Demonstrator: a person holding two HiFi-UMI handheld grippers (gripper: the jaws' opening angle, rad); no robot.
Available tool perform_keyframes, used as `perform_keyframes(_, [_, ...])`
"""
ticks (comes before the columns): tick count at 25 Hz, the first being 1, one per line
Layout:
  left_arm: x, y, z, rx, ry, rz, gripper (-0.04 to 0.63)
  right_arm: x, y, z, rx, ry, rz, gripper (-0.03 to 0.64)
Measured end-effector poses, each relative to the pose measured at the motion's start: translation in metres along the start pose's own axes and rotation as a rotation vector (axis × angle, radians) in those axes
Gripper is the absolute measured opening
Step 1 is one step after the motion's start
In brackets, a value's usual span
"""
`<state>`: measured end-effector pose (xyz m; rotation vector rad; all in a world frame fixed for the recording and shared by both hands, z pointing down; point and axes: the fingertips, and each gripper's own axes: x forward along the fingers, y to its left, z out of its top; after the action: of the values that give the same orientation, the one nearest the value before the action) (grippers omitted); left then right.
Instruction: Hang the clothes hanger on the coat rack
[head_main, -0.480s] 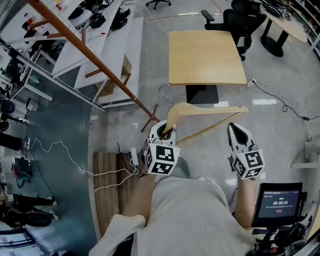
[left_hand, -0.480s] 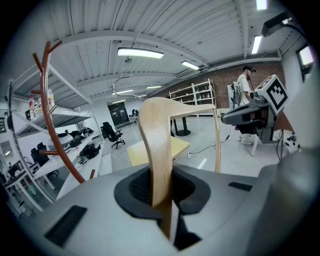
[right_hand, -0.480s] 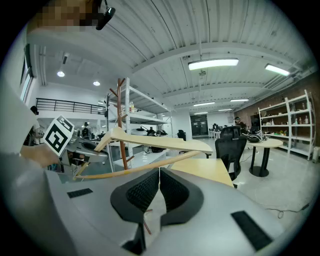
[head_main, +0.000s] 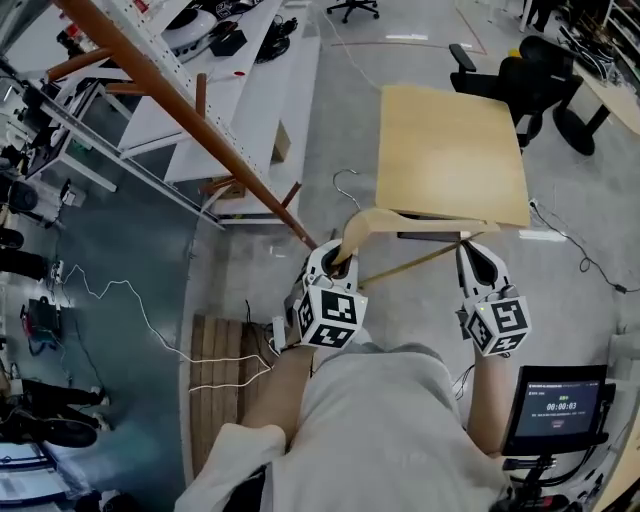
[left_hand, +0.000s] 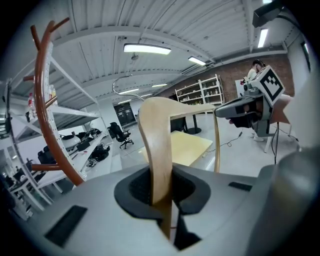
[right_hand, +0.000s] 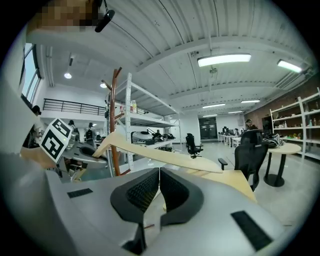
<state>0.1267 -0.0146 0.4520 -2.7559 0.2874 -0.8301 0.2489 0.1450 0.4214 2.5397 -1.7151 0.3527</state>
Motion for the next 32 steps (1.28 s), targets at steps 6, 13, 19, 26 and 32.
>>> perform_keyframes(6, [0.004, 0.034, -0.006, -0.060, 0.039, 0.091, 0.038, 0.060, 0.011, 0.019, -0.040, 0.016, 0.146, 0.012])
perform_keyframes(13, [-0.018, 0.071, -0.039, -0.178, 0.098, 0.244, 0.038, 0.114, 0.055, 0.030, -0.099, 0.033, 0.354, 0.012])
perform_keyframes(19, [-0.054, 0.107, -0.084, -0.287, 0.142, 0.386, 0.038, 0.156, 0.121, 0.029, -0.142, 0.048, 0.546, 0.012])
perform_keyframes(26, [-0.116, 0.129, -0.118, -0.374, 0.151, 0.506, 0.038, 0.168, 0.201, 0.037, -0.188, 0.047, 0.728, 0.012])
perform_keyframes(32, [-0.149, 0.149, -0.155, -0.425, 0.154, 0.579, 0.038, 0.181, 0.262, 0.029, -0.214, 0.047, 0.843, 0.012])
